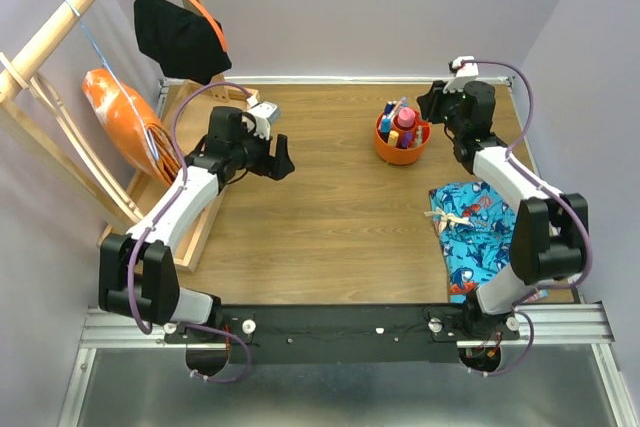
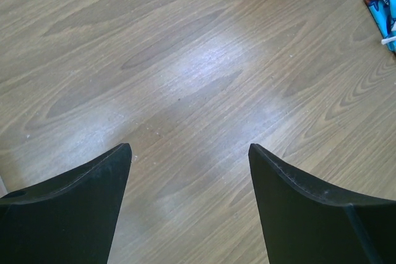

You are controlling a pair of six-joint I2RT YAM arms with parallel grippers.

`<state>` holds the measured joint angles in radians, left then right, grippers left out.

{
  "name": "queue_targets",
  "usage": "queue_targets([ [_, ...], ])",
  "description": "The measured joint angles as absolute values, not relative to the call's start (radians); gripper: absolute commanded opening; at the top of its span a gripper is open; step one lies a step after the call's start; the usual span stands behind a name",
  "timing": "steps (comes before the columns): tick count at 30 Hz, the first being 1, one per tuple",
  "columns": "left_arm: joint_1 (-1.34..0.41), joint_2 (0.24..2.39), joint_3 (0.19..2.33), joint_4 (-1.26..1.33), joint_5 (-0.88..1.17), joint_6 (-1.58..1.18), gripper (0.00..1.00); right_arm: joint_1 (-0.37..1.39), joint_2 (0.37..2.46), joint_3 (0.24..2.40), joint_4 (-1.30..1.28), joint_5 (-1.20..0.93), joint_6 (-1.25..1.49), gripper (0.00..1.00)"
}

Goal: Sort the stationery into containers
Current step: Place the stationery in the storage box.

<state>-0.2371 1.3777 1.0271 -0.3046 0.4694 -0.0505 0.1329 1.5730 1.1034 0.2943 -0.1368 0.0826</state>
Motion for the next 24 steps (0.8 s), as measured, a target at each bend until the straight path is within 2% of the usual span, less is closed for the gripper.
queue_targets([
  [17, -0.295, 1.514, 1.123, -0.324, 0.473, -0.002, 0.87, 0.056, 1.855, 1.245, 0.406, -0.133, 0.206, 0.01],
  [24, -0.302, 1.528, 1.131, -0.324, 0.472, 0.012, 0.87, 0.052, 1.899, 1.25, 0.406, -0.156, 0.24, 0.01],
])
